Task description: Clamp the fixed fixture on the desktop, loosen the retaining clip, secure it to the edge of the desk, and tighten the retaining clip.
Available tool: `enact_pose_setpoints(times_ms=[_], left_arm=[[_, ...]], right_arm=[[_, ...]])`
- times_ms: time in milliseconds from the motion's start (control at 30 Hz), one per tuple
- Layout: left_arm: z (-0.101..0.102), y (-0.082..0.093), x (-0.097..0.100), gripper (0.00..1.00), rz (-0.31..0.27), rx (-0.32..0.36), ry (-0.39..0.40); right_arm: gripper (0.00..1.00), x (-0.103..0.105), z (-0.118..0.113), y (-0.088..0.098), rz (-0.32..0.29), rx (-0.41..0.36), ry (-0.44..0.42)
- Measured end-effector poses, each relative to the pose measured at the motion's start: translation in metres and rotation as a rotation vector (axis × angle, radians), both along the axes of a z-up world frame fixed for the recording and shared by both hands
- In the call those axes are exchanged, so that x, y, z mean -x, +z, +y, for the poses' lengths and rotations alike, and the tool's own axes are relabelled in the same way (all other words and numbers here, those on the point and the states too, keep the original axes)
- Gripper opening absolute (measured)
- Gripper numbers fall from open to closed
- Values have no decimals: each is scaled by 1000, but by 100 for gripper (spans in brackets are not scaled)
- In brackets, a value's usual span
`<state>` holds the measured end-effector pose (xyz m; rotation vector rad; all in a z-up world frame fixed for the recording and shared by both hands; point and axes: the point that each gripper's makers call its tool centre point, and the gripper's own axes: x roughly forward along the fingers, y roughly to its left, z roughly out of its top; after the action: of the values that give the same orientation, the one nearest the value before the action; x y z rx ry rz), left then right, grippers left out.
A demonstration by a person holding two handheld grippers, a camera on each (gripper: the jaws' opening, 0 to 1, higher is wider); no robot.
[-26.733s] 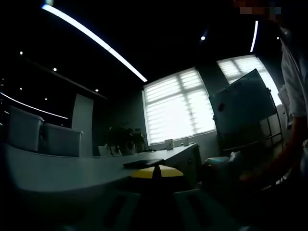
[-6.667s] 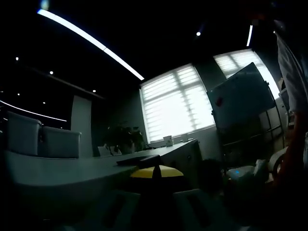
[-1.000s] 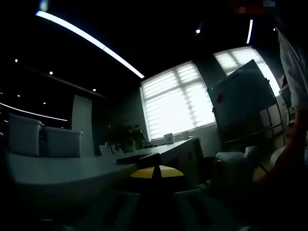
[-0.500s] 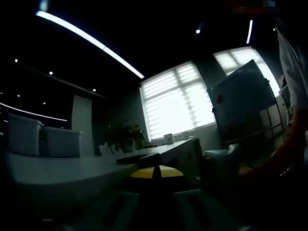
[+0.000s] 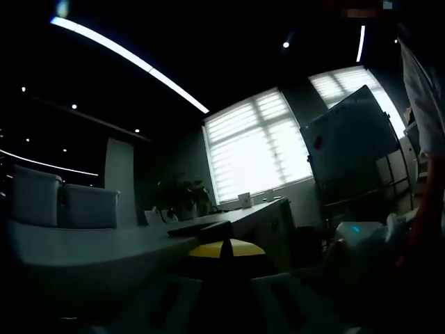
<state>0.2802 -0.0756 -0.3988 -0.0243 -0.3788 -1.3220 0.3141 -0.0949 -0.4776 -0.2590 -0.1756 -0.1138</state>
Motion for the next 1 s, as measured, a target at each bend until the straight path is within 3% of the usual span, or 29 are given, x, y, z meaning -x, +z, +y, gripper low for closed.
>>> enact_pose_setpoints(times_ms=[200, 300, 433, 767, 1000], left_arm=[[-1, 0, -1, 1, -2, -3, -1], [-1, 0, -1, 1, -2, -4, -1], [-1, 0, -1, 1, -3, -5, -2], [-1, 0, 0, 1, -1, -1, -1], [-1, 0, 0, 1, 12, 6, -2]], right_arm=[[33, -8, 1, 3, -1, -64, -7], [26, -11, -7, 4, 0, -86, -18], [26, -10, -7, 4, 0, -101, 23], [25, -16, 0, 5, 25, -128, 280], [26, -20, -5, 3, 48, -129, 331]])
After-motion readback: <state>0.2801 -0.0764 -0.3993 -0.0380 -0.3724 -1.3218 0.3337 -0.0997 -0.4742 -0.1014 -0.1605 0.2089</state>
